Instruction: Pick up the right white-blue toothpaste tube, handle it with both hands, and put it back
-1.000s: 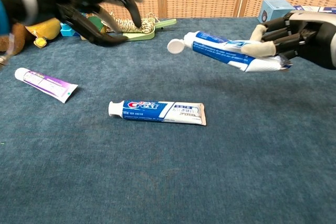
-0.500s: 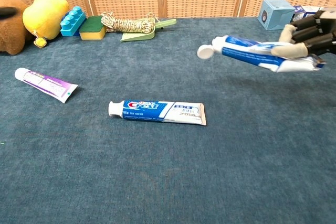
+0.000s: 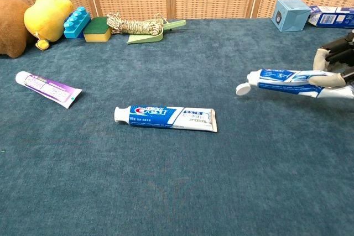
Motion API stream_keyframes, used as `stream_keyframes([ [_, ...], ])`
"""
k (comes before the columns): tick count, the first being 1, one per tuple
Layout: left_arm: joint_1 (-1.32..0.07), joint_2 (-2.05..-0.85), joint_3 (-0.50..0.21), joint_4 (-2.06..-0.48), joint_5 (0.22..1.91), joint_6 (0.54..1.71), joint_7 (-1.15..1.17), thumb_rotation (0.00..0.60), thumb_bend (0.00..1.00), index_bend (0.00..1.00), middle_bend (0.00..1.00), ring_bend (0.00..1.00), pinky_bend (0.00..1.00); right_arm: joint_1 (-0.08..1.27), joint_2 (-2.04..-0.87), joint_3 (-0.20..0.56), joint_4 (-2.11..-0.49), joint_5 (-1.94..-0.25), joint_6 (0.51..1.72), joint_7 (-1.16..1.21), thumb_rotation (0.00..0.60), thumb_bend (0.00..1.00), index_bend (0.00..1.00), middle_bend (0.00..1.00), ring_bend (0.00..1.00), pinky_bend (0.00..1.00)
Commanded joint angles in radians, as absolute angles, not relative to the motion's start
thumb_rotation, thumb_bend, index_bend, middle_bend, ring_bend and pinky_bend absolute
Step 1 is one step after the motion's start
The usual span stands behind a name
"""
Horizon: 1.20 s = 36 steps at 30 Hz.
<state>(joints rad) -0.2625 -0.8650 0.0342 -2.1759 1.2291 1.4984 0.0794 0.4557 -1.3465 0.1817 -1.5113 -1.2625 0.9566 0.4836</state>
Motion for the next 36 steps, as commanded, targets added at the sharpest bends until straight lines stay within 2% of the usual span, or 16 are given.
stream_keyframes([
  [1, -0.242, -0.868, 0.031, -2.157, 1.23, 1.509, 0.076, 0.6, 0.34, 0.29, 0.06, 0.0, 0.17, 0.445, -1.354, 0.164, -1.484, -1.293, 0.982, 0.47, 0.518, 0.44, 0.38, 0.34, 0.25, 0.22],
  [4, -0.225, -0.879, 0.026, -2.144, 1.232, 1.512, 0.072, 0.6, 0.33, 0.28, 0.06, 0.0, 0.17, 0.435, -1.343, 0.156, -1.476, -1.308, 0.996, 0.47, 0.444, 0.43, 0.3, 0.3, 0.22, 0.21],
  [9, -0.206, -0.89, 0.013, -2.124, 1.243, 1.516, 0.075, 0.6, 0.33, 0.28, 0.06, 0.0, 0.16, 0.414, -1.315, 0.152, -1.484, -1.324, 1.037, 0.455, 0.37, 0.44, 0.29, 0.28, 0.21, 0.21],
  [13, -0.191, -0.902, 0.007, -2.101, 1.26, 1.526, 0.096, 0.6, 0.34, 0.28, 0.06, 0.0, 0.15, 0.389, -1.287, 0.153, -1.509, -1.339, 1.091, 0.441, 0.356, 0.44, 0.29, 0.27, 0.17, 0.21],
  [15, -0.184, -0.908, 0.008, -2.086, 1.271, 1.527, 0.105, 0.6, 0.34, 0.28, 0.06, 0.0, 0.13, 0.374, -1.28, 0.155, -1.518, -1.35, 1.133, 0.418, 0.373, 0.44, 0.29, 0.27, 0.17, 0.21],
  [17, -0.179, -0.913, 0.013, -2.068, 1.286, 1.522, 0.112, 0.6, 0.34, 0.27, 0.06, 0.0, 0.13, 0.358, -1.278, 0.157, -1.521, -1.361, 1.179, 0.385, 0.416, 0.44, 0.3, 0.27, 0.17, 0.21],
  [19, -0.173, -0.914, 0.021, -2.049, 1.295, 1.511, 0.125, 0.6, 0.33, 0.27, 0.07, 0.0, 0.13, 0.343, -1.279, 0.156, -1.522, -1.371, 1.224, 0.332, 0.506, 0.44, 0.31, 0.27, 0.17, 0.21],
  [22, -0.165, -0.919, 0.037, -2.016, 1.316, 1.499, 0.157, 0.6, 0.34, 0.26, 0.1, 0.01, 0.12, 0.315, -1.284, 0.154, -1.514, -1.392, 1.315, 0.197, 0.597, 0.45, 0.34, 0.28, 0.17, 0.21],
  [28, -0.126, -0.981, 0.044, -1.941, 1.357, 1.543, 0.213, 0.6, 0.33, 0.26, 0.11, 0.03, 0.12, 0.265, -1.274, 0.135, -1.566, -1.401, 1.419, -0.065, 0.6, 0.45, 0.38, 0.3, 0.17, 0.21],
  [36, -0.095, -1.01, 0.048, -1.908, 1.394, 1.559, 0.223, 0.6, 0.33, 0.26, 0.11, 0.03, 0.12, 0.232, -1.255, 0.118, -1.639, -1.406, 1.461, -0.193, 0.6, 0.45, 0.39, 0.3, 0.17, 0.21],
])
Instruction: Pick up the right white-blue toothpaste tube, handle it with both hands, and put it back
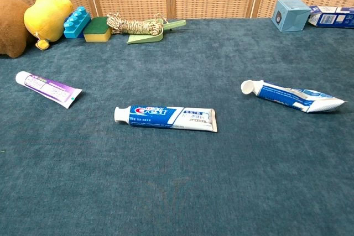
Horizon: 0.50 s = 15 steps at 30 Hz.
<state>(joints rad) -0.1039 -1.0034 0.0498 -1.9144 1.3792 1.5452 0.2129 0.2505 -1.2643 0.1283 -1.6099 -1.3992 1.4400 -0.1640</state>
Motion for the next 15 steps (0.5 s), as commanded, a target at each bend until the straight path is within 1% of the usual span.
stream_keyframes([
  [1, -0.093, -1.011, 0.046, -1.907, 1.399, 1.563, 0.228, 0.6, 0.33, 0.26, 0.11, 0.03, 0.12, 0.231, -1.253, 0.118, -1.643, -1.407, 1.462, -0.197, 0.6, 0.45, 0.39, 0.3, 0.17, 0.21],
  [4, -0.081, -1.014, 0.036, -1.9, 1.418, 1.593, 0.271, 0.6, 0.33, 0.26, 0.12, 0.03, 0.11, 0.225, -1.247, 0.117, -1.661, -1.409, 1.462, -0.197, 0.6, 0.45, 0.39, 0.3, 0.17, 0.21],
  [15, -0.063, -1.01, 0.022, -1.9, 1.415, 1.584, 0.278, 0.6, 0.33, 0.26, 0.12, 0.03, 0.11, 0.213, -1.219, 0.124, -1.697, -1.401, 1.458, -0.194, 0.6, 0.44, 0.39, 0.3, 0.17, 0.21],
])
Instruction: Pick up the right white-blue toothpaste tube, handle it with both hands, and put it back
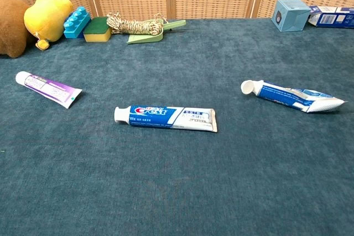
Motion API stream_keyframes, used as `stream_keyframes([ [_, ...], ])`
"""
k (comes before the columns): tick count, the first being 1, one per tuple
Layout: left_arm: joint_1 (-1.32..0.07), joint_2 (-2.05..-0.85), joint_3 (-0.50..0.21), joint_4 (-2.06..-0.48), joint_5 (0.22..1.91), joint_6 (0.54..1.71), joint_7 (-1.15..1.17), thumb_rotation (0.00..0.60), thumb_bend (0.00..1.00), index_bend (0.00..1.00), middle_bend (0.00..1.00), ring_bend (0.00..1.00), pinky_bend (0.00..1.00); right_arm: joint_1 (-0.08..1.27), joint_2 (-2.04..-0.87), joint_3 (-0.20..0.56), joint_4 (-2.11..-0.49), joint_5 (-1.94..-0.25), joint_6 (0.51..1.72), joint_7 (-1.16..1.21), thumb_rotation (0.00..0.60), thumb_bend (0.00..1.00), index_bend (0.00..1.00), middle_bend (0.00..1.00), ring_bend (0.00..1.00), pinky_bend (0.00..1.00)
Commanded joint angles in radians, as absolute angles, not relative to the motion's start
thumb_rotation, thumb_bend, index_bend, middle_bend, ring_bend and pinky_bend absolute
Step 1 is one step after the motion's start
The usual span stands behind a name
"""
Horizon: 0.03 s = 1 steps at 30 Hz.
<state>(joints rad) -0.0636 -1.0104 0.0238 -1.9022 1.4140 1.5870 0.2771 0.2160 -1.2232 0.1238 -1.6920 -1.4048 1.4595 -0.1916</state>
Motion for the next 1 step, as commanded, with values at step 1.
stream_keyframes([
  [1, -0.064, -1.009, 0.02, -1.899, 1.415, 1.581, 0.278, 0.6, 0.33, 0.26, 0.12, 0.03, 0.11, 0.213, -1.218, 0.124, -1.699, -1.399, 1.456, -0.197, 0.6, 0.44, 0.39, 0.3, 0.17, 0.21],
])
